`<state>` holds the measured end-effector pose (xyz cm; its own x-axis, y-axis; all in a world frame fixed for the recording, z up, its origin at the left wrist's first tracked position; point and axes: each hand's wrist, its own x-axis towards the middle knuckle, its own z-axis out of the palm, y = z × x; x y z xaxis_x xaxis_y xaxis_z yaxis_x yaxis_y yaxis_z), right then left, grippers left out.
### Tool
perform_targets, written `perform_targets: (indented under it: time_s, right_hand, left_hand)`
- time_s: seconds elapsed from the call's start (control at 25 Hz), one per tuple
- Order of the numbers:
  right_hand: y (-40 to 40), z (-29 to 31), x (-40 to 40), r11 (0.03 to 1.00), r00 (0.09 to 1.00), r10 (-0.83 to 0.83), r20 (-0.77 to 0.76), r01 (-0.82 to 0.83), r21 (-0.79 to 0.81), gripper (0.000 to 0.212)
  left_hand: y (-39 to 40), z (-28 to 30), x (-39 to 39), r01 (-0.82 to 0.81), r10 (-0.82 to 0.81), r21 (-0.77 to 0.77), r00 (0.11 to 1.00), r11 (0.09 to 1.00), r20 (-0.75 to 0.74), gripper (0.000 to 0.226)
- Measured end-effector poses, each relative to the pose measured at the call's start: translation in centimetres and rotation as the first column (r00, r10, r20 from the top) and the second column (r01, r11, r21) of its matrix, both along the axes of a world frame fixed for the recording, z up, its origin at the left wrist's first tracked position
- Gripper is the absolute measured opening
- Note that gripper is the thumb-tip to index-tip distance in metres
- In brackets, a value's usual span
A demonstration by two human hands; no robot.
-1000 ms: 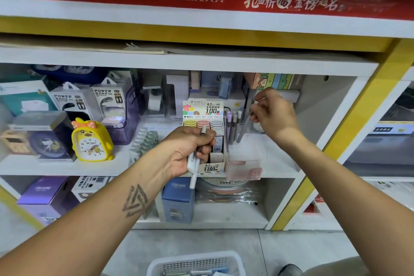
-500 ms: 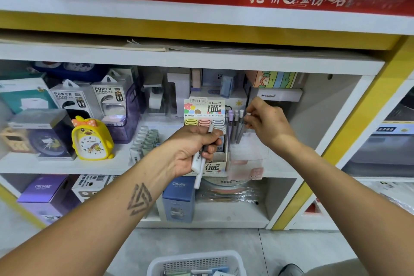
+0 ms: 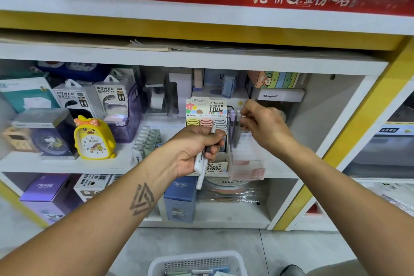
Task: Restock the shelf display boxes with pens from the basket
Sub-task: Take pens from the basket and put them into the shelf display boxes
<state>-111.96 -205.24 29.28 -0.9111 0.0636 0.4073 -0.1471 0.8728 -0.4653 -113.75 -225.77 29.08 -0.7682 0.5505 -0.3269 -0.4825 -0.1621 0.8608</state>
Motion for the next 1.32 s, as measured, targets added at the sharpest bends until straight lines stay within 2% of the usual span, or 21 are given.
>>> perform_targets:
  time_s: [0.08,0.12,0.2,0.24,0.28,0.36,0.44,0.48,0.56,0.64,0.68,0.8,1.0,1.04,1.12,1.2,1.32]
  right_hand:
    - [0.0,-0.1,0.1,1.0,0.998,-0.004,0.07,0.002,0.026,0.005]
    - [-0.1,-0.1,0.1,0.996,0.996,-0.02,0.084,0.012,0.093,0.007]
    - [-0.4,0.2,0.1,0.979,0.998,-0.046,0.041,0.037,0.202,0.018]
    - [-0.8,0.5,0.2,0.985,0.999,-0.048,0.002,0.047,0.164,0.019]
    - [-1.3,1.0,0.3,0.998,0.999,-0.036,-0.008,0.036,0.044,0.019]
    - [-2.2,1.9,0.5,0.954,0.988,0.074,0.134,-0.031,-0.299,0.023]
    - [-3.0,2.1,0.9,0.872,0.918,0.252,0.305,-0.078,-0.484,0.03]
    - [-3.3,2.0,1.1,0.833,0.891,0.312,0.329,-0.09,-0.545,0.029]
    - [-3.2,2.0,1.0,0.715,0.899,0.341,0.275,-0.058,-0.697,0.022]
    - [-2.2,2.5,0.6,0.547,0.952,0.246,0.182,0.018,-0.837,0.015]
    - [-1.4,2.8,0.5,0.517,0.977,0.159,0.141,0.04,-0.855,0.011]
    - [0.3,3.0,0.5,0.676,0.997,-0.056,0.056,0.079,-0.733,0.009]
    - [1.2,2.5,-0.1,0.773,0.977,-0.211,-0.039,0.142,-0.619,0.012]
    - [1.5,2.5,-0.2,0.835,0.967,-0.245,-0.064,0.177,-0.52,0.014]
    - [1.6,2.1,-0.1,0.955,0.968,-0.242,-0.064,0.226,-0.193,0.021]
    - [1.4,1.3,0.1,0.98,0.981,-0.19,-0.027,0.191,0.054,0.023]
    - [1.1,0.2,0.0,0.98,0.99,-0.14,-0.021,0.142,0.14,0.017]
  left_hand:
    - [0.0,0.0,0.0,0.015,-0.015,-0.007,1.0,1.0,-0.002,0.031]
    - [0.0,0.0,0.0,0.026,-0.026,-0.006,1.0,1.0,-0.001,0.032]
    - [-0.1,-0.1,0.0,0.056,-0.056,0.007,0.998,0.998,-0.002,0.034]
    - [-0.1,-0.1,0.0,0.071,-0.071,0.016,0.997,0.997,-0.006,0.034]
    - [-0.1,0.0,0.1,0.081,-0.081,0.023,0.997,0.996,-0.014,0.033]
    - [0.0,0.2,0.3,0.099,-0.098,0.023,0.994,0.995,-0.053,0.028]
    - [0.1,0.4,0.6,0.104,-0.102,0.014,0.989,0.995,-0.109,0.026]
    - [0.1,0.5,0.7,0.101,-0.098,0.018,0.987,0.995,-0.128,0.026]
    - [0.1,0.7,0.7,0.105,-0.097,0.048,0.986,0.993,-0.136,0.028]
    - [-0.1,0.9,0.7,0.1,-0.092,0.072,0.991,0.992,-0.101,0.029]
    - [-0.2,0.9,0.7,0.086,-0.081,0.072,0.994,0.994,-0.073,0.031]
    - [-0.3,0.8,0.4,0.026,-0.026,0.017,0.999,1.0,-0.019,0.036]
    - [0.1,0.4,0.2,-0.066,0.07,-0.109,0.997,0.992,0.03,0.027]
    - [0.2,0.3,0.2,-0.075,0.077,-0.166,0.997,0.983,0.003,0.021]
    - [0.5,0.2,0.1,-0.067,0.052,-0.253,0.997,0.965,-0.063,0.011]
    - [0.7,0.1,0.1,-0.028,0.005,-0.291,0.997,0.956,-0.082,0.015]
    - [0.5,0.5,0.3,0.039,-0.041,-0.283,0.999,0.958,-0.002,0.022]
